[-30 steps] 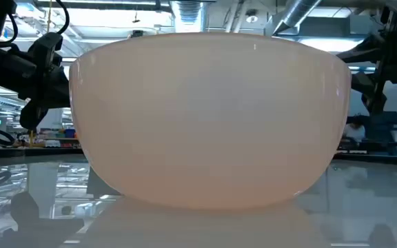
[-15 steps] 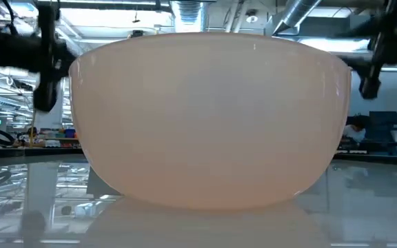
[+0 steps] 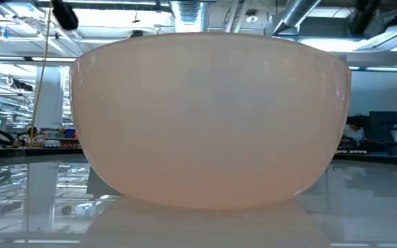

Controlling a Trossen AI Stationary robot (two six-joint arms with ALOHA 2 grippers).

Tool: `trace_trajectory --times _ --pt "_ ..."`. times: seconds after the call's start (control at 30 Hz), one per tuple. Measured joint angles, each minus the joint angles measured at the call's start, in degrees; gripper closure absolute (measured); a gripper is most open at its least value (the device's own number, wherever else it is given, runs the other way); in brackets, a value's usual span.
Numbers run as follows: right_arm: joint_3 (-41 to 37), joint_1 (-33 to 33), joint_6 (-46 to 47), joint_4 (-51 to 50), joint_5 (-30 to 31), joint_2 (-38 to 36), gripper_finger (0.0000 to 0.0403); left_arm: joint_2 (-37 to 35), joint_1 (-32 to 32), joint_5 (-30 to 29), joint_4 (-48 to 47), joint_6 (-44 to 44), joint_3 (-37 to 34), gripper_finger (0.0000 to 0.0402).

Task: Nest bowls inside each other
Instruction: Stack the orange bowl on top of the white bowl

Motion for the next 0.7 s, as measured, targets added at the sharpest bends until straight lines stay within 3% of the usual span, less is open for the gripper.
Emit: trace_trajectory --times 0.13,0.33,0.5,0.7 --pt "10.23 1.30 -3.75 -3.91 -3.03 11.16 0.0205 5.15 0.01 1.89 -10.77 1.35 8.95 0.0401" --pt "24.81 4.03 1.03 -22.22 -5.55 26.33 0.0205 13.08 -0.92 3.85 -26.42 0.96 19.14 0.0401" --pt "32.07 6.84 8.67 -33.08 -5.68 37.92 0.0205 16.67 -2.37 3.43 -29.29 3.15 21.83 0.0401" --pt "35.99 7.77 16.99 -36.45 -6.60 49.32 0.0205 16.30 -2.46 1.89 -31.69 5.26 21.85 0.0401"
